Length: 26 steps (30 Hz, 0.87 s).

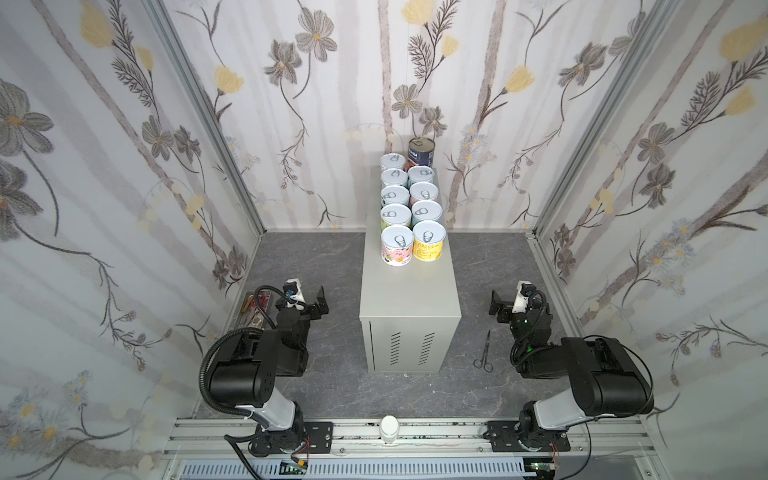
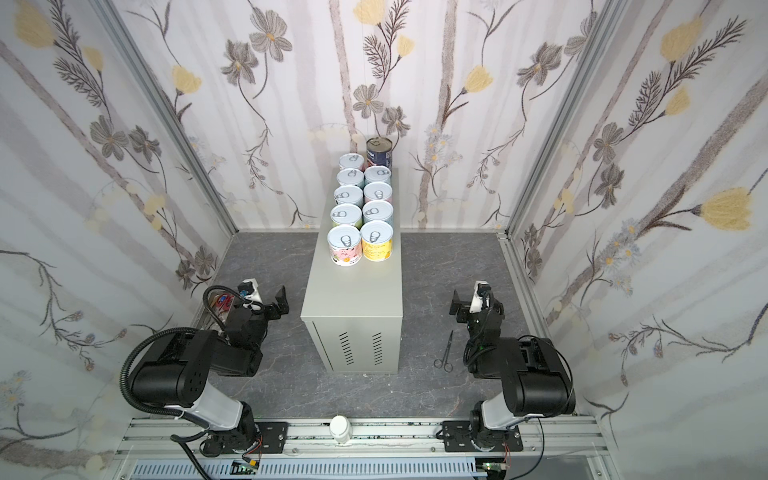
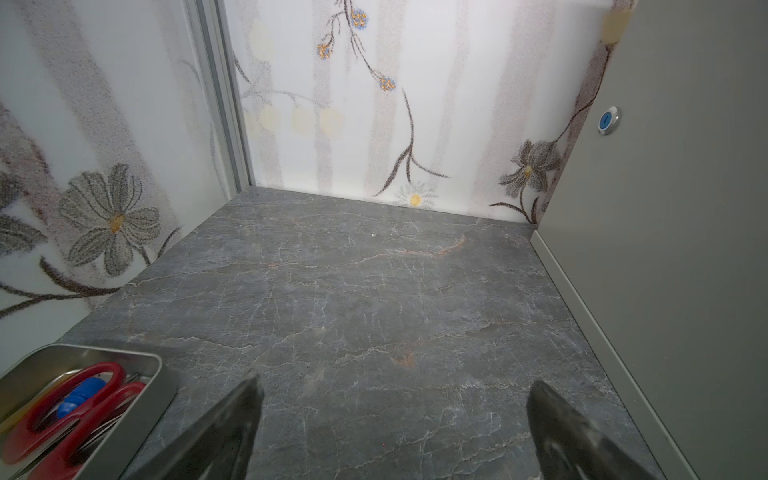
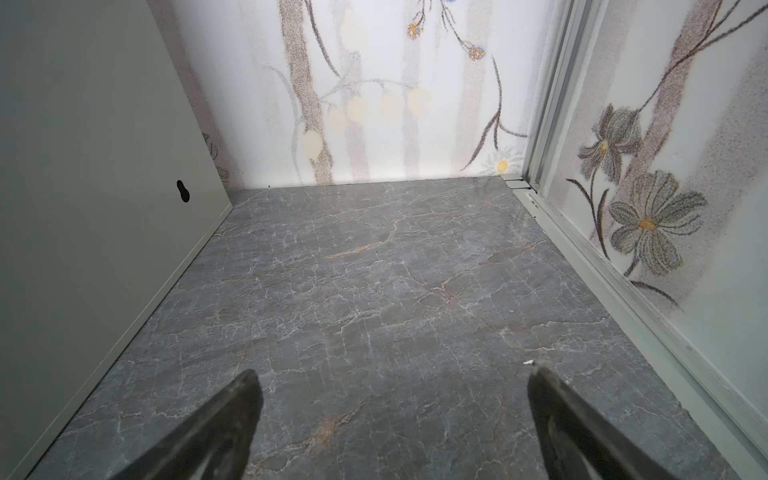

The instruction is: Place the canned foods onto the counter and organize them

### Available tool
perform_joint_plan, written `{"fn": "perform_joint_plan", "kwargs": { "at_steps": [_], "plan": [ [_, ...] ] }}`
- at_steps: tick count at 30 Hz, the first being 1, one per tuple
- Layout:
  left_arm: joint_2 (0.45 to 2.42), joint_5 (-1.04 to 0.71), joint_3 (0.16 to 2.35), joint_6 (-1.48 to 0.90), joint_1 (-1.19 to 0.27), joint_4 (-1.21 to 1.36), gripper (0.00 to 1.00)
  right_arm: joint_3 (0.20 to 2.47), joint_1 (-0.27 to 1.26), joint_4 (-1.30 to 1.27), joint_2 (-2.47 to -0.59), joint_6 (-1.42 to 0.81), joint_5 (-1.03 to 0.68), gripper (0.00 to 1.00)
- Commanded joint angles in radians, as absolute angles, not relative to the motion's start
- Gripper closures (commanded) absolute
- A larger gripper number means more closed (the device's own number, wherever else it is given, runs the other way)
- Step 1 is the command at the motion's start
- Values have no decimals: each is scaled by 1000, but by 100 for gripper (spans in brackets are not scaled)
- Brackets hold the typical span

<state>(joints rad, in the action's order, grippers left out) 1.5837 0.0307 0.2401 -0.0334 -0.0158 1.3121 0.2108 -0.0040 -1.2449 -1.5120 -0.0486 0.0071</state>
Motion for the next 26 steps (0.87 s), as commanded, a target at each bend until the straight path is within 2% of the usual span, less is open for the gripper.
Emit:
{"fn": "perform_joint_plan", "kwargs": {
  "at_steps": [1, 26],
  "plan": [
    [1585, 35, 247, -40, -15, 1326, 0, 211, -5, -1292, -1508, -45, 12, 0],
    [1585, 34, 246, -40, -15, 1327, 0, 208, -3, -1299, -1511, -37, 5, 0]
  ]
}}
